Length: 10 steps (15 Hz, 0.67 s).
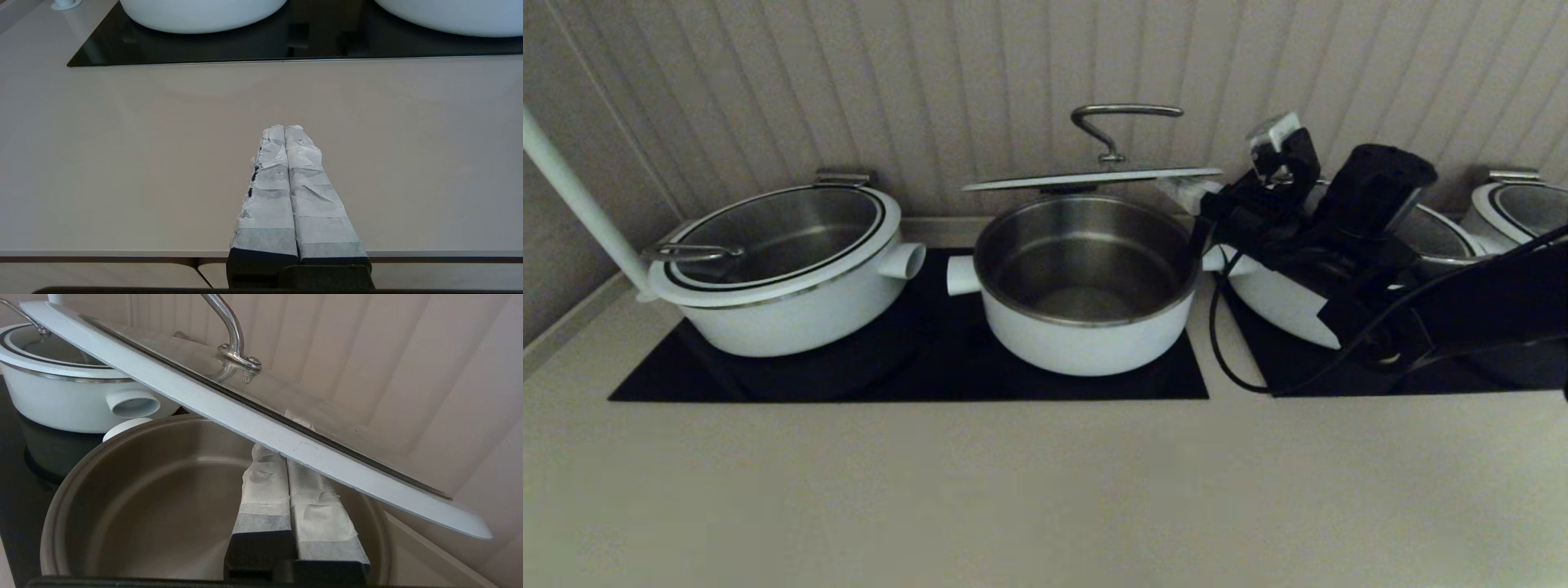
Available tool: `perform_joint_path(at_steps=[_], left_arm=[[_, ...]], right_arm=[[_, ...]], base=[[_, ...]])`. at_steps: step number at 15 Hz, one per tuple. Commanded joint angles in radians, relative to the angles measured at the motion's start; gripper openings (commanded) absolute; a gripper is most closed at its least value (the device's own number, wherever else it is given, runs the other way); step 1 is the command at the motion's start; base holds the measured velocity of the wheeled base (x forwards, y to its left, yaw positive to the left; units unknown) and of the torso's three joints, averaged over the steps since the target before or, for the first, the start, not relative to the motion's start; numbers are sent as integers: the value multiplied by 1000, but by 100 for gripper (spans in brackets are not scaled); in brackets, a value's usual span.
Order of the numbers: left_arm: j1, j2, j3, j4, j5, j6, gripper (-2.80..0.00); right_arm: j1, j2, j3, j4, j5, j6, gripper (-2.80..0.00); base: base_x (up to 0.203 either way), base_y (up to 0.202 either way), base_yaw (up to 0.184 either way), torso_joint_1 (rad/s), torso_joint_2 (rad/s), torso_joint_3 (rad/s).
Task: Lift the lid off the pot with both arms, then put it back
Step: Open the pot lid completely
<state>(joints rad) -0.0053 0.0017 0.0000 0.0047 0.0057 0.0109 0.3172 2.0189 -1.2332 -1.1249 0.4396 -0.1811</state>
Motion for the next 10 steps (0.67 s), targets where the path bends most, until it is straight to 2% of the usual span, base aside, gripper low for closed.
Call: perform_joint_path(at_steps=[1, 10], left_arm=[[1, 0, 0, 0, 0, 0, -280], [-1, -1, 0, 0, 0, 0, -280]], right_arm=[[-15, -6, -14, 1, 2, -1, -280], [-35, -19, -70, 44, 3, -1, -280]], base=[[0, 0, 0, 0, 0, 0], [0, 0, 0, 0, 0, 0]])
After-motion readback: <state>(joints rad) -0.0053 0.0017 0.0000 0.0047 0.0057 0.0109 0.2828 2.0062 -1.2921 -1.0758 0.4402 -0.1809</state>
